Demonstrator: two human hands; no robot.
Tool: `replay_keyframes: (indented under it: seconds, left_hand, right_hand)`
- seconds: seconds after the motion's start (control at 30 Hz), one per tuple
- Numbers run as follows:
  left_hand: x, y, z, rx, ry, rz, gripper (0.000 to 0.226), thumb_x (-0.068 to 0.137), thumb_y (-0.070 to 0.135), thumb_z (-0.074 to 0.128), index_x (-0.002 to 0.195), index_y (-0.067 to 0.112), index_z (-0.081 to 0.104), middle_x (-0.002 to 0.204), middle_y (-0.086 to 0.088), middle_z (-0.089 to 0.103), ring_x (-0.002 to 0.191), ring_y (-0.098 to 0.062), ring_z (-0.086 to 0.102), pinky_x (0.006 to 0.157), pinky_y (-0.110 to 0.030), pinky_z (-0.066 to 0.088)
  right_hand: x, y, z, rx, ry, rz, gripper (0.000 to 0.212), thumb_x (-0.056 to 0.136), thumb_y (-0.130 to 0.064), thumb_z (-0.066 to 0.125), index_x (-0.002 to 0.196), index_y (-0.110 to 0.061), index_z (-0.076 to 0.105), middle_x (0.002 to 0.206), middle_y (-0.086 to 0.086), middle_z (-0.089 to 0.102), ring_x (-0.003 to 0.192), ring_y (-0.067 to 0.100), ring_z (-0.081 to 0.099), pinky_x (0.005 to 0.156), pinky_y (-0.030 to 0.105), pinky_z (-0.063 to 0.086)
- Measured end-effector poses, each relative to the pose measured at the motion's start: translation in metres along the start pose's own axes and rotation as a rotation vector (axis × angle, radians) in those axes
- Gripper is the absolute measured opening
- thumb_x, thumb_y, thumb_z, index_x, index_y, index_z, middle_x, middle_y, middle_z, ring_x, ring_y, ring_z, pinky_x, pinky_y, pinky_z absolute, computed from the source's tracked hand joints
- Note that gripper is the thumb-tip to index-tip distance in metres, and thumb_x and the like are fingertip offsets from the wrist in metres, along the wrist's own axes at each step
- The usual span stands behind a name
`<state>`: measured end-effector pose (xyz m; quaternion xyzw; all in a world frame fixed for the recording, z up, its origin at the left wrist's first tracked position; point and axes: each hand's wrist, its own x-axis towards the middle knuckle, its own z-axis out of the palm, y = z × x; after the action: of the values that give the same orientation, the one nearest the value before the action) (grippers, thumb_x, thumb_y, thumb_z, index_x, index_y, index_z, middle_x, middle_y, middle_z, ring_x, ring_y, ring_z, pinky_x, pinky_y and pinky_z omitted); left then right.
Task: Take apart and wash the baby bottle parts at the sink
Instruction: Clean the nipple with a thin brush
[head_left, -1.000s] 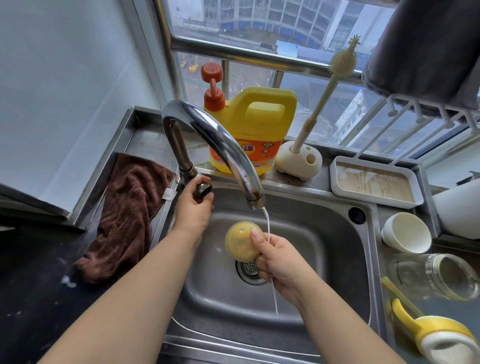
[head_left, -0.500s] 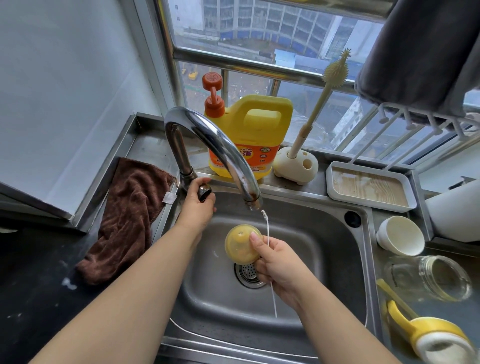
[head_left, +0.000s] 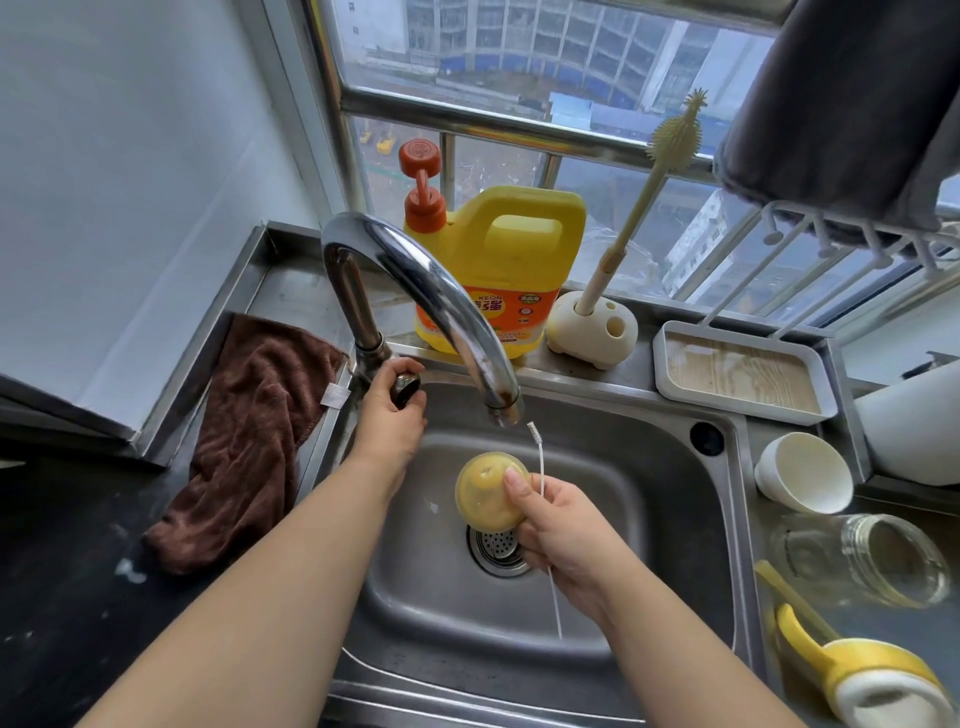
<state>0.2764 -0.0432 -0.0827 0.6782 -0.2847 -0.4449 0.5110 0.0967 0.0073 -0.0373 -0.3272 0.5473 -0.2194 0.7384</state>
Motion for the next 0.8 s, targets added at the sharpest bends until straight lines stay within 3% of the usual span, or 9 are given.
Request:
replay_keyframes:
  seconds: [0.2,0.37,0.57,0.8]
  left_hand:
    - [0.000,0.002,-0.009,0.088,-0.108,0.056,0.042,0.096,0.003,0.049,0.095,0.045,0.047,0.120,-0.002,0.048,0.089,-0.013,0.053,0.062,-0.012,0.050]
    - [0.001,0.002,-0.014,0.088,-0.135,0.036,0.045,0.096,0.001,0.047,0.094,0.046,0.047,0.124,-0.010,0.048,0.075,-0.008,0.054,0.074,-0.024,0.051]
    - [0.003,0.003,-0.013,0.088,-0.121,0.042,0.044,0.095,-0.002,0.047,0.093,0.042,0.049,0.128,-0.014,0.048,0.077,-0.008,0.052,0.064,-0.013,0.051]
    - [0.003,0.004,-0.013,0.113,-0.122,0.040,0.044,0.095,-0.003,0.047,0.092,0.041,0.048,0.128,-0.013,0.047,0.080,-0.008,0.051,0.061,-0.013,0.050]
  right_hand:
    - [0.005,-0.002,0.006,0.013,-0.003,-0.001,0.020,0.096,-0.029,0.051,0.085,-0.013,0.052,0.050,-0.003,0.023,0.039,0.005,0.016,0.039,0.017,0.015]
    - [0.004,-0.003,0.008,0.024,-0.007,0.001,0.020,0.096,-0.029,0.051,0.084,-0.013,0.051,0.047,-0.006,0.024,0.038,0.004,0.016,0.038,0.016,0.016]
    - [0.002,-0.003,0.005,0.028,0.000,-0.004,0.021,0.095,-0.030,0.051,0.081,-0.015,0.051,0.045,-0.008,0.026,0.036,0.004,0.017,0.036,0.015,0.019]
    - [0.002,-0.004,0.006,0.041,-0.013,-0.004,0.020,0.096,-0.031,0.051,0.086,-0.014,0.051,0.047,-0.006,0.025,0.038,0.005,0.017,0.037,0.016,0.018]
